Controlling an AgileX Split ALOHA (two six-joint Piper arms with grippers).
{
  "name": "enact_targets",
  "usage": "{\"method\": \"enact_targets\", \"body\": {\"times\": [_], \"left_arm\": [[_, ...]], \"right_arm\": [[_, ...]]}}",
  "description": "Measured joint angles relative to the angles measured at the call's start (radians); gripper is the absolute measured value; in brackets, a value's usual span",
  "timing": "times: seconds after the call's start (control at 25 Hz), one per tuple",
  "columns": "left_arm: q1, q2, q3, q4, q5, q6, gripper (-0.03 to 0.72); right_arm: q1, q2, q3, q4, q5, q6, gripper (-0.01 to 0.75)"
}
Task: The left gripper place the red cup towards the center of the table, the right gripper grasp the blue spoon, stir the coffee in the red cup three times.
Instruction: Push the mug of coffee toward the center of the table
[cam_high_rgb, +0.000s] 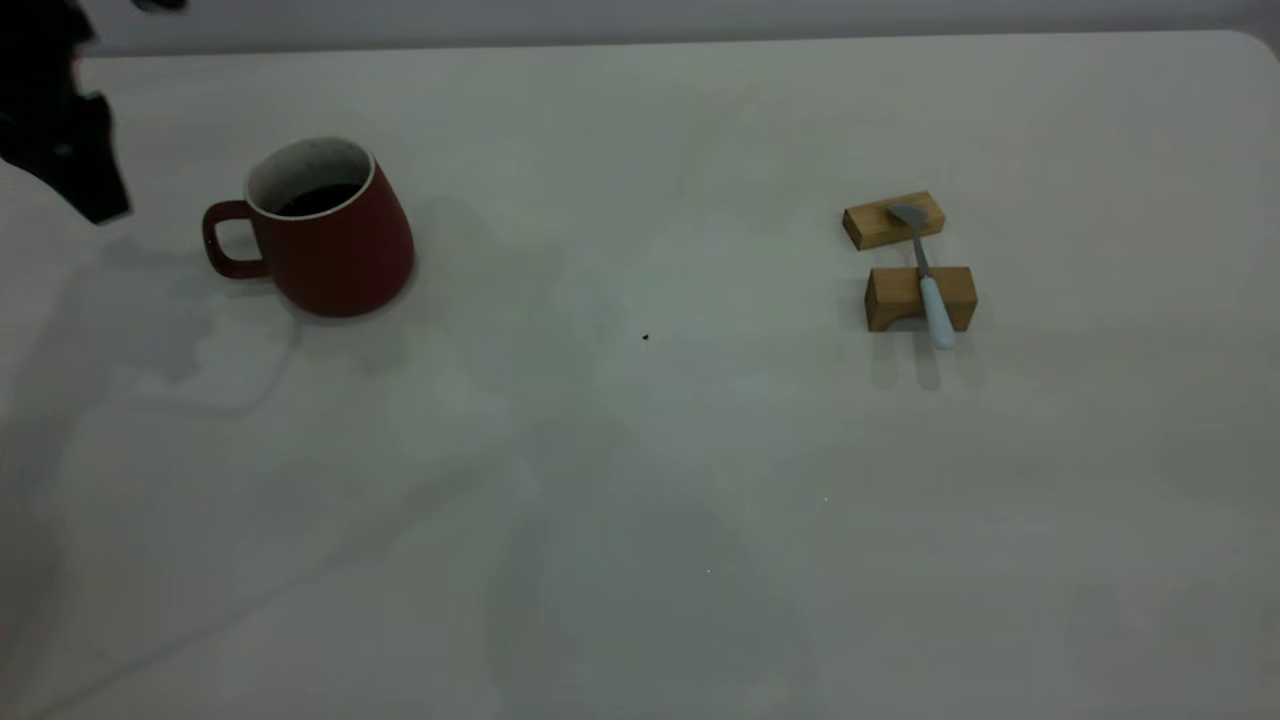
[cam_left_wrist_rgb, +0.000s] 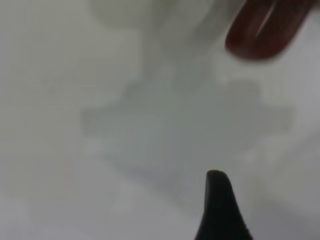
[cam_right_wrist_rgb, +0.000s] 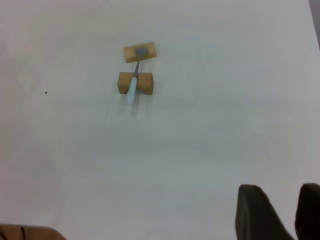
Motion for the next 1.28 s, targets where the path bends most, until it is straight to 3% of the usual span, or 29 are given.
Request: {"method": "enact_targets", "body": {"times": [0.24, 0.8, 1.28], "left_arm": [[-0.015, 0.091, -0.072, -0.041, -0.02, 0.145, 0.555], [-0.073, 0.155, -0.08, -0.222, -0.107, 0.497, 0.555], [-0.282, 0.217, -0.082, -0.241, -0.256, 0.418, 0.555]], "right_arm": [[0.0, 0.0, 0.0, 0.0, 0.0, 0.0, 0.237], [0.0, 0.0, 0.0, 0.0, 0.0, -0.001, 0.237], [0.0, 0.0, 0.0, 0.0, 0.0, 0.001, 0.237]]}}
